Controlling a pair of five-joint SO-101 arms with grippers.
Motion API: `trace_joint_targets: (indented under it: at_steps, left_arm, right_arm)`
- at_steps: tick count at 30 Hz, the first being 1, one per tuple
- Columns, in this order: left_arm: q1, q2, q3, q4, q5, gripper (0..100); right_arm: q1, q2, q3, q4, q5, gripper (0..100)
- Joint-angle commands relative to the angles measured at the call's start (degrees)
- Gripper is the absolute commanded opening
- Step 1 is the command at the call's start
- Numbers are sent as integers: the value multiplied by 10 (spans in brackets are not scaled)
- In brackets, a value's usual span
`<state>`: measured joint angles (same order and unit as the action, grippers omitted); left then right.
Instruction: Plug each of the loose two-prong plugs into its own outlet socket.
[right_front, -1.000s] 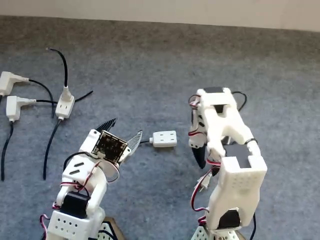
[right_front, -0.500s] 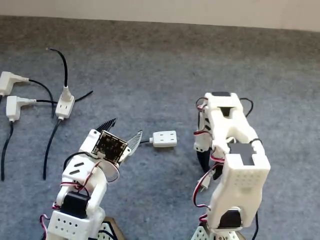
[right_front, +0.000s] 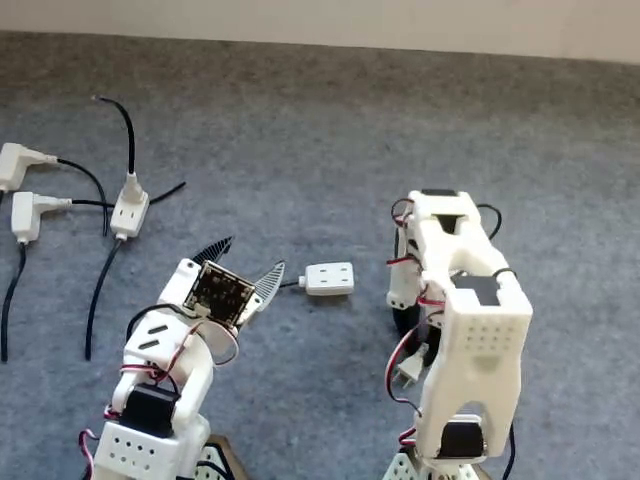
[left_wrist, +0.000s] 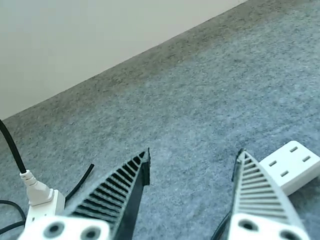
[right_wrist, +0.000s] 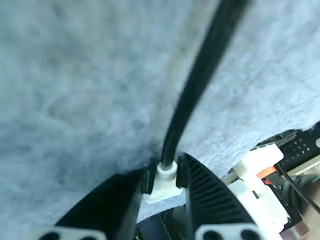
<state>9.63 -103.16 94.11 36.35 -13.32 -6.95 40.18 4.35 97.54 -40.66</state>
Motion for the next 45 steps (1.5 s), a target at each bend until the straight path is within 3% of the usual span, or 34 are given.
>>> trace_joint_targets:
  at_steps: [1, 3, 16, 21, 25, 32, 37, 41, 45]
  left_arm:
    - [10, -1, -3, -11, -4, 259]
    - [10, -1, -3, -11, -4, 259]
    - [10, -1, -3, -11, -4, 259]
    - [11, 0, -2, -11, -4, 259]
    - [11, 0, -2, -11, -4, 259]
    - [7, -3, -4, -11, -4, 259]
    - [-20, 2, -38, -4, -3, 259]
    - [-34, 2, -116, 95, 18, 259]
    - [-29, 4, -202, 216, 44, 259]
  right_arm:
    - [4, 22, -28, 8, -2, 99]
    - [-1, 22, -40, 8, 3, 98]
    - [-73, 21, -49, 9, 208, 6]
    - [-49, -22, -80, -22, 216, 5]
    - [-25, -137, -87, -61, 227, 5]
    - [-27, -409, -82, -64, 415, 5]
    - [-45, -575, -38, -87, 423, 5]
    - [-99, -747, 107, -189, 442, 5]
    - [-138, -971, 332, -356, 440, 5]
